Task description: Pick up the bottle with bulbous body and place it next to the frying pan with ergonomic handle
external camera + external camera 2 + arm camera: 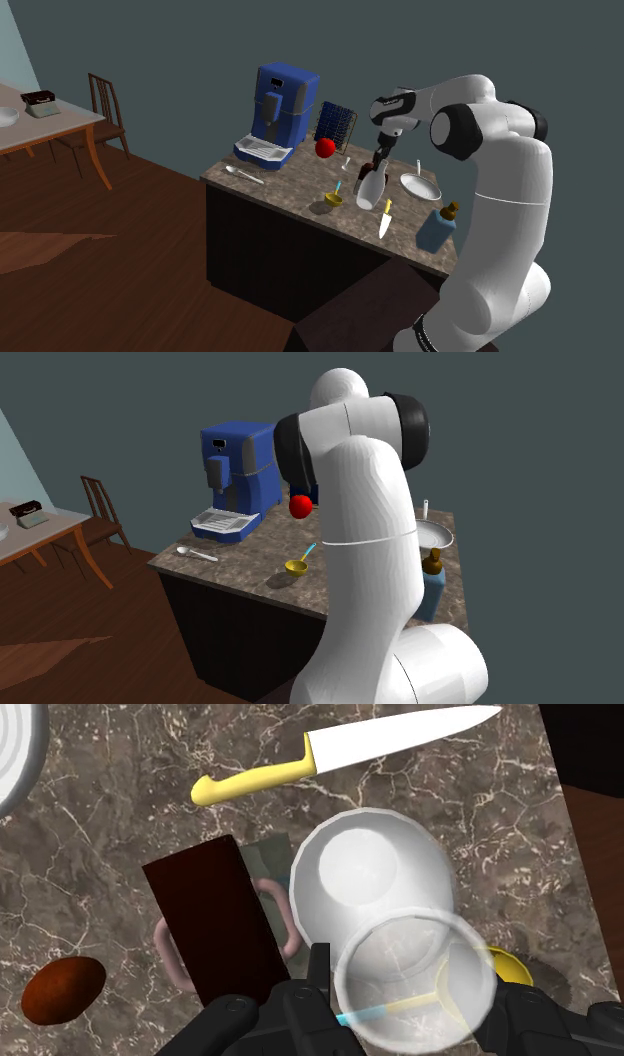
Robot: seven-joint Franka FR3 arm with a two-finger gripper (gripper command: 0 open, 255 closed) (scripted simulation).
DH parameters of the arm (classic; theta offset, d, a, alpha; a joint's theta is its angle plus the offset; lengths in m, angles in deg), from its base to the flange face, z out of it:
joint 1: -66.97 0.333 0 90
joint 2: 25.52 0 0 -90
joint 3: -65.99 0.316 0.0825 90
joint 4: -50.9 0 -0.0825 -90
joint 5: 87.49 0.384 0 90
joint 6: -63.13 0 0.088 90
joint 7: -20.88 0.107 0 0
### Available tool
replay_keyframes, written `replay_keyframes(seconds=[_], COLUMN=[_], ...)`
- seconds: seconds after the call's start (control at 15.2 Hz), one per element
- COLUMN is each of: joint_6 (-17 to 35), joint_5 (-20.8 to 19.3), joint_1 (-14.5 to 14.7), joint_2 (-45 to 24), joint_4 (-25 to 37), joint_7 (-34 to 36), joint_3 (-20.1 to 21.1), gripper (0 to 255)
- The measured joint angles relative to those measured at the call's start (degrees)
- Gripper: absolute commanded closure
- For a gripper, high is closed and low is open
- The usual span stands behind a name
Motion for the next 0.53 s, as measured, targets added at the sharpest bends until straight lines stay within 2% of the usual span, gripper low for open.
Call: replay_keyframes(seconds=[0.53], joint_6=[-5.3], joint_5=[-0.9], joint_1=[0.1], joint_2=[2.0], joint_4=[3.5], joint_7=[0.3], joint_3=[-0.5], gripper=[255])
